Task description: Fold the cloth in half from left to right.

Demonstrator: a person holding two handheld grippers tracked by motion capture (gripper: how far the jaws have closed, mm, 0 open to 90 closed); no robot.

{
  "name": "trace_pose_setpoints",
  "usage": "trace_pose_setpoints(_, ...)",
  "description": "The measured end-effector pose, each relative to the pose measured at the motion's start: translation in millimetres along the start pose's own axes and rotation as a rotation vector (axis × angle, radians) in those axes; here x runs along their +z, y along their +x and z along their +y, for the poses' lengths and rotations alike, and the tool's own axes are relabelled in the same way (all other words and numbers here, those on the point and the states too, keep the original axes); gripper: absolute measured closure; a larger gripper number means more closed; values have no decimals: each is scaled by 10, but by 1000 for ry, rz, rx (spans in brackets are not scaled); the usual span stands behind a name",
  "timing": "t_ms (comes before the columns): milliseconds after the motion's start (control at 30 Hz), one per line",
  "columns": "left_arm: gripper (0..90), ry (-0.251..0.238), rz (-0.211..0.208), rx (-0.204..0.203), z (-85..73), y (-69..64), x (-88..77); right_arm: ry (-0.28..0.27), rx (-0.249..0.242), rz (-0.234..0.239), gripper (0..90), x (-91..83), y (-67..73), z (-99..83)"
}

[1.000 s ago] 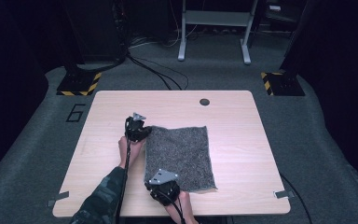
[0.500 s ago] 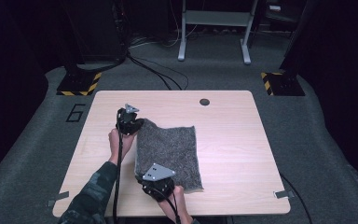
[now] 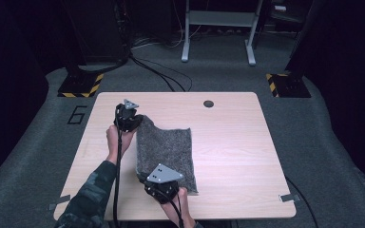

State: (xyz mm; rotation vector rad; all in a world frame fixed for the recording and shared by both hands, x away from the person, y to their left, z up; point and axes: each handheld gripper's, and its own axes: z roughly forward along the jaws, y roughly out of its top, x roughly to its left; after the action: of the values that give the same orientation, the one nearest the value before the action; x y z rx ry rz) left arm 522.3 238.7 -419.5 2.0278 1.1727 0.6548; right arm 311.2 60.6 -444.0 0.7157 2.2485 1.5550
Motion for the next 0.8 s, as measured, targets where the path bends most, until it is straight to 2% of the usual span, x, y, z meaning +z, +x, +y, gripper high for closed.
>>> trace_pose_setpoints(67,872,-1,-11,4,42,-63,28,1,8,-5,859,-23,-7,-27)
trace_pose_setpoints(267,872,15,-31,57,145,-305,163,22,32,-37,859,-125,-80,-175)
trace_pose_setpoints(567,872,43,-69,89,208,-594,429,48,66,-70,860,-294,-214,-338)
trace_pose_setpoints(800,871,58,-95,101,269,-764,569,68,97,-94,859,-403,-322,-463)
